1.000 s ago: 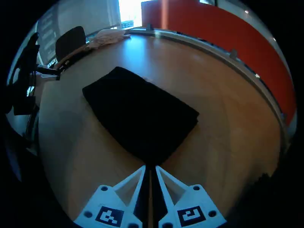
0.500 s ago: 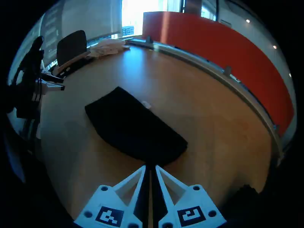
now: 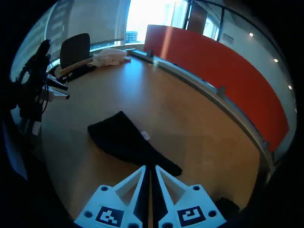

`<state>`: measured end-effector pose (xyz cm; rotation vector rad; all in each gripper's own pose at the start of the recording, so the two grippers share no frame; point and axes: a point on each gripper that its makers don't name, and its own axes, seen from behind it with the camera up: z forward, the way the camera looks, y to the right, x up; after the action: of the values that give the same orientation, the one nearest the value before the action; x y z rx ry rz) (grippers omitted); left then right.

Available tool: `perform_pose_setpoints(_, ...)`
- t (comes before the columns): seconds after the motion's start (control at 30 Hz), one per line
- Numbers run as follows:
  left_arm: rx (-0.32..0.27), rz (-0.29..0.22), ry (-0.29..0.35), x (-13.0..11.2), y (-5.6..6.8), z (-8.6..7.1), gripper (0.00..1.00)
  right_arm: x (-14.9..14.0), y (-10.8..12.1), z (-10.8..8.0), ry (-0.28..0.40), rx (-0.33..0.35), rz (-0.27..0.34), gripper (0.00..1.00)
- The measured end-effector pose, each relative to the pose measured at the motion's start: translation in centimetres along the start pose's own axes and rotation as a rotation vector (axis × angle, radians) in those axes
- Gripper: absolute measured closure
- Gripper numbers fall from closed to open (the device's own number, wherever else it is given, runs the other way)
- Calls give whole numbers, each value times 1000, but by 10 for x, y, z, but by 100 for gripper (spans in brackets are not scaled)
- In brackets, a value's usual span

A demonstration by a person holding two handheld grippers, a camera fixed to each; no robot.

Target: Fold towel

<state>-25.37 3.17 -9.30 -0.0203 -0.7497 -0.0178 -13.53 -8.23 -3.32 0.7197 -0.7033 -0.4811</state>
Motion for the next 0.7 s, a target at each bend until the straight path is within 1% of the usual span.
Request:
perform_pose_setpoints(0.27,-2,4,1,4,3,1,7,14,8,-15,20,-8,-28,53)
perform_pose_setpoints(0.4,-3,4,1,4,4,1,7,15,12,-20,17,-14,-49,51)
perform_pose_setpoints(0.5,-3,2,-2,3,4,2,7,16,15,-22,14,-17,-59,50)
perform_pose_setpoints(0.7,-6,4,-4,2,7,3,7,16,15,-19,15,-11,-55,47)
